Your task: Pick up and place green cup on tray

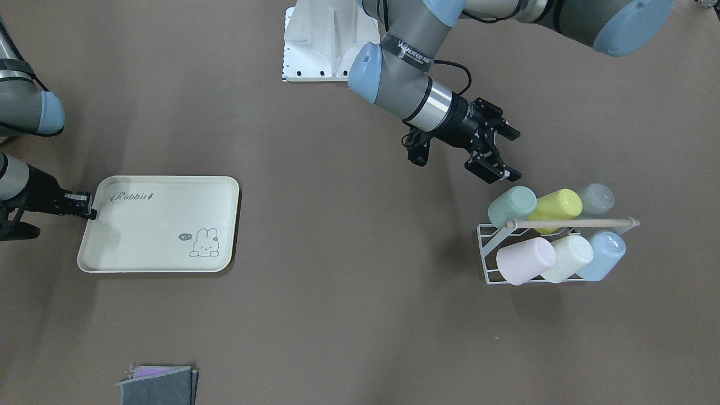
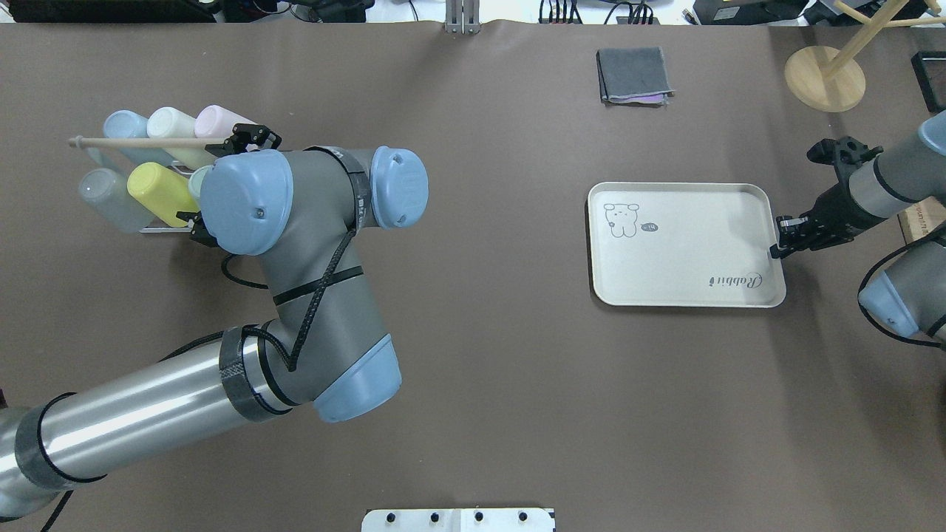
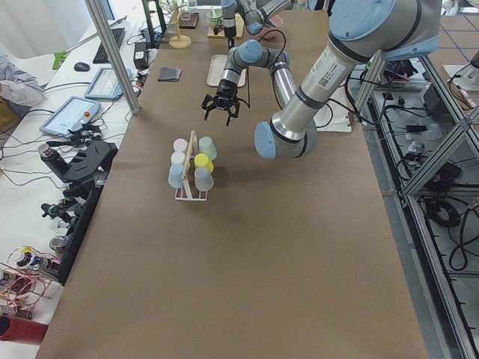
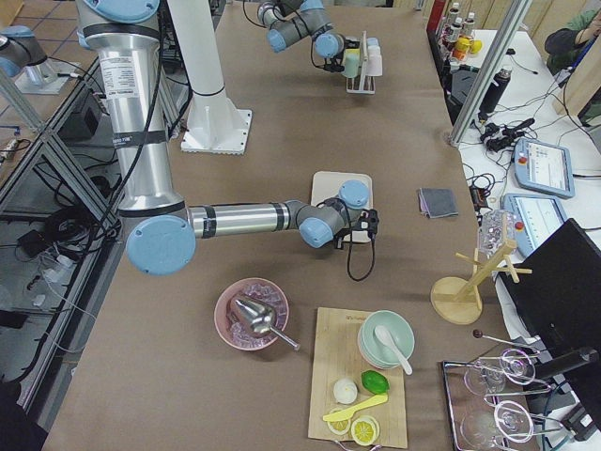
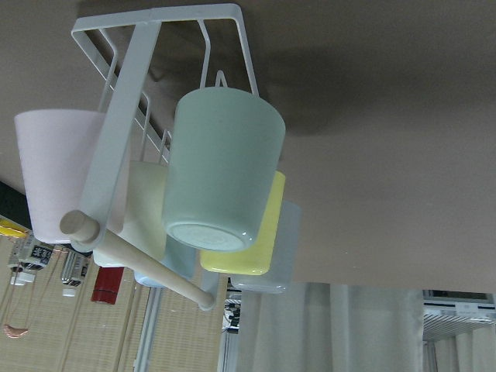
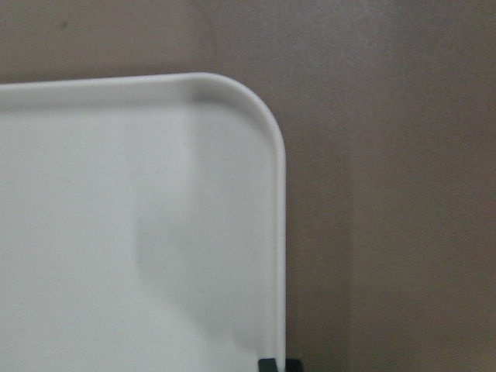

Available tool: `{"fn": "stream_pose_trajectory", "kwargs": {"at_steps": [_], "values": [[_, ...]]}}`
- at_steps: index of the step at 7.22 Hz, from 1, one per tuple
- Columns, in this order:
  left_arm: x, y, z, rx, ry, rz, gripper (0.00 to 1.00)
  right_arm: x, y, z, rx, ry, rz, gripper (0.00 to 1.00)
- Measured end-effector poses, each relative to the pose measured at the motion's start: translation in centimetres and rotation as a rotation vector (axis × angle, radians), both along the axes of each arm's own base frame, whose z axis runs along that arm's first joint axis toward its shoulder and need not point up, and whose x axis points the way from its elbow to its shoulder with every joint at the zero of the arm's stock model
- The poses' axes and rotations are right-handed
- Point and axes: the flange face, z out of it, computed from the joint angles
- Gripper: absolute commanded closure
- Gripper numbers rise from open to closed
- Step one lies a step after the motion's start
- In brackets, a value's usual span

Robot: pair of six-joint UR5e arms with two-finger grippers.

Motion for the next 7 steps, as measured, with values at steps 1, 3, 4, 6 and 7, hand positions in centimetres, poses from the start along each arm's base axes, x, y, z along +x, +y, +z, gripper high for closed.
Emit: {"fn": "stream_pose_trajectory", "kwargs": {"at_steps": [1,3,4,6,7], "values": [[0.8,0.5,1.3,0.011,-0.008,0.032,0.02,0.7,-0.8,-0.8,0.011,-0.009,0.018,1.00],[2.6,1.8,3.8,0.068,-0.043,0.104,0.02,2.3,-2.7,-3.2,0.037,-0.044,0.050,1.00],[3.5,2.5,4.4,0.103,-0.054,0.132,0.02,2.9,-3.8,-4.7,0.053,-0.066,0.057,1.00],[4.1,2.8,5.6,0.135,-0.085,0.154,0.02,3.2,-5.7,-7.7,0.087,-0.099,0.068,1.00],[4.1,2.9,6.3,0.136,-0.098,0.158,0.02,2.9,-6.6,-9.3,0.103,-0.116,0.065,1.00]]}}
